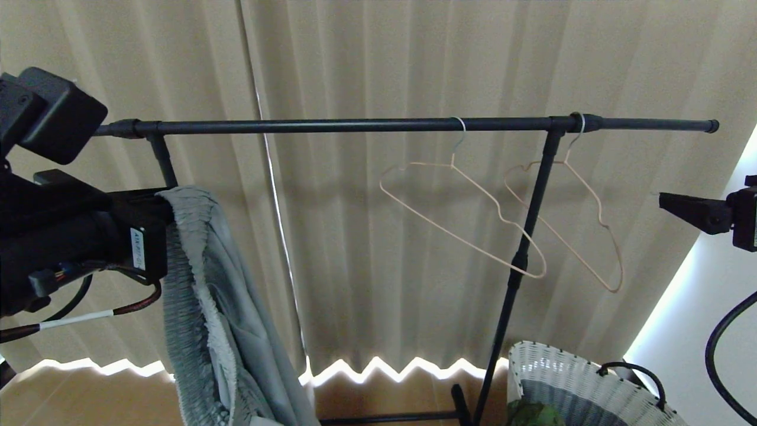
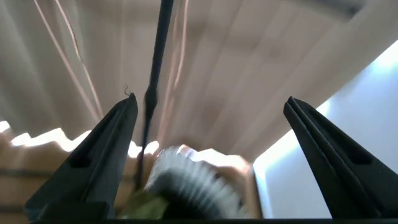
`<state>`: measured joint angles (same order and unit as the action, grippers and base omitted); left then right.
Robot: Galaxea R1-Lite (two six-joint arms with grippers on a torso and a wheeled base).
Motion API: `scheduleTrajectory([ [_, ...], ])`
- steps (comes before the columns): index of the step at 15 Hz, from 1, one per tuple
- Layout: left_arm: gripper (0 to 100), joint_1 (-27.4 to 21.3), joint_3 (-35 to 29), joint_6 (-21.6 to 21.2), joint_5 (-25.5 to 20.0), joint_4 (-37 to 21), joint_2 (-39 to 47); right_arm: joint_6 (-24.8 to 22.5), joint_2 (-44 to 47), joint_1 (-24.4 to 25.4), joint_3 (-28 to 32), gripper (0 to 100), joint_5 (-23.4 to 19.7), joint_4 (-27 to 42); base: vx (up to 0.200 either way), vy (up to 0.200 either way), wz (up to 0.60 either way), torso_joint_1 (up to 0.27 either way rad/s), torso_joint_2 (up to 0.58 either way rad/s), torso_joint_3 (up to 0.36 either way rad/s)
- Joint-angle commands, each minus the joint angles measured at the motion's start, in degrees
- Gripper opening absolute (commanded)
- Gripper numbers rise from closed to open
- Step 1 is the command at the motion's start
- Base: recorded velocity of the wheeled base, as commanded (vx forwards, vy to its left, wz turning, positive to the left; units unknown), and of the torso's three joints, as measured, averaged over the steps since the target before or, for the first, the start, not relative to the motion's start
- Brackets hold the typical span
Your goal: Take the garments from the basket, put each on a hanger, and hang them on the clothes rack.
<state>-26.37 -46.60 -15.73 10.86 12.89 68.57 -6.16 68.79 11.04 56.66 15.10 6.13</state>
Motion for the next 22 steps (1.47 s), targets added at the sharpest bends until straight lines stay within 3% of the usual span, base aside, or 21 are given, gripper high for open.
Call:
scheduleTrajectory([
  [1, 0, 0.00, -0.07, -0.01, 0.04, 0.03, 0.16, 3.61, 3.98, 0.03, 4.69, 100, 0.01, 3.98, 0.200, 0.000, 0.00, -0.002, 0.01, -0.002],
  [5, 0, 0.00, 0.46, -0.09, 0.12, 0.03, 0.07, 5.98, 9.34, -0.15, 5.92, 100, 0.10, 8.37, 0.200, 0.000, 0.00, 0.005, 0.00, 0.000],
  [10, 0, 0.00, 1.87, -0.09, 0.12, 0.39, -0.28, 9.94, 14.97, -0.15, 5.92, 100, 0.01, 9.60, 0.000, 0.000, 0.00, 0.000, 0.00, 0.000],
  [12, 0, 0.00, 3.89, -0.45, 0.12, 3.99, -0.19, 12.84, 15.58, -0.15, 5.74, 100, 0.01, 9.69, 0.000, 0.000, 0.00, 0.000, 0.00, 0.000],
  [14, 0, 0.00, 5.30, -0.53, 0.12, 7.15, -0.02, 13.10, 15.41, -0.15, 4.95, 100, -0.07, 9.69, 0.000, 0.000, 0.00, 0.000, 0.00, 0.000],
  [22, 0, 0.00, 5.30, -0.53, 0.12, 7.24, -0.37, 13.19, 15.23, -1.99, 3.02, 100, -1.92, 8.99, 0.000, 0.000, 0.00, 0.000, 0.00, 0.000],
])
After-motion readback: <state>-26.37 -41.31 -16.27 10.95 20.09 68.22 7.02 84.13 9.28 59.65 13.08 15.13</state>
